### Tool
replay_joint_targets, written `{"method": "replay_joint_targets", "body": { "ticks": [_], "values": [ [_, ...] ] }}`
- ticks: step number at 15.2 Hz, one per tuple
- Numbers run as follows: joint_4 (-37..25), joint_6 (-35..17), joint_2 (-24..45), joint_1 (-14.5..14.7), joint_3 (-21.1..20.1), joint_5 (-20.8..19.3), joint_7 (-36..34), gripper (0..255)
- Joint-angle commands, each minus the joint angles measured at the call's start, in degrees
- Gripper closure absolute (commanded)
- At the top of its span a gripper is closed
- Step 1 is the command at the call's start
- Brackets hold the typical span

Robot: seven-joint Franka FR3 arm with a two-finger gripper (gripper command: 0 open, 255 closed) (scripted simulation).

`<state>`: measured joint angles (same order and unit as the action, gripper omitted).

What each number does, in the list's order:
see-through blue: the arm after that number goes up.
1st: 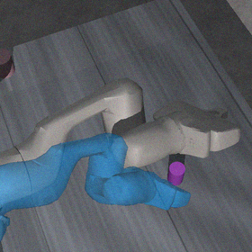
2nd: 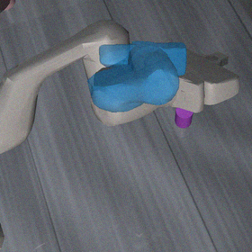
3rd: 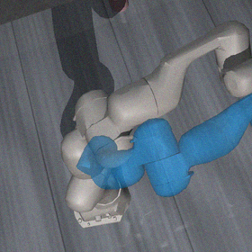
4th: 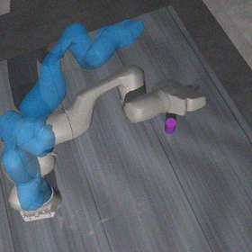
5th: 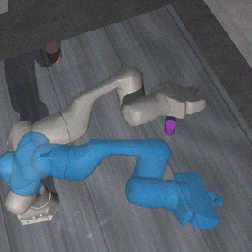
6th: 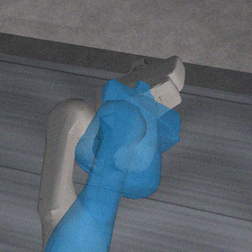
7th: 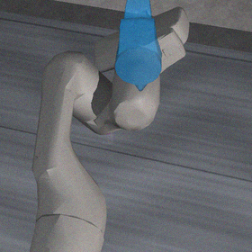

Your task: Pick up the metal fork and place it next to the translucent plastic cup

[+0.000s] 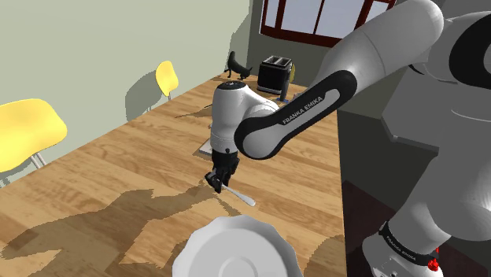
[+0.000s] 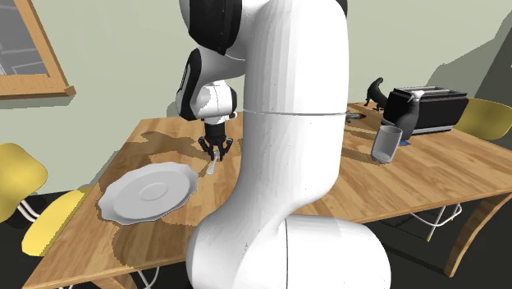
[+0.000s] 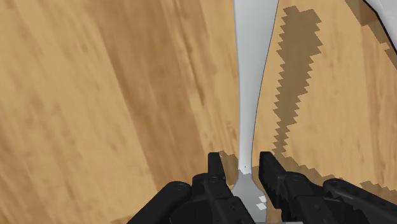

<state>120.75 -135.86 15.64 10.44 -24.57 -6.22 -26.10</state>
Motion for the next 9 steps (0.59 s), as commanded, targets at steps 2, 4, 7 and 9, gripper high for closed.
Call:
{"method": "replay_joint_targets", "body": {
  "ticks": [2,4,7,9],
  "values": [
    [0.00,0.00,0.00,0.00,-0.01,0.01,0.00,255],
    [0.00,-0.01,0.01,0.01,0.00,0.00,0.00,255],
    [-0.55,1.97,-1.57,-0.31,-0.39,0.97,0.60,255],
    [-0.98,3.32,-2.57,-0.50,-0.61,1.58,0.98,255]
  ]
}}
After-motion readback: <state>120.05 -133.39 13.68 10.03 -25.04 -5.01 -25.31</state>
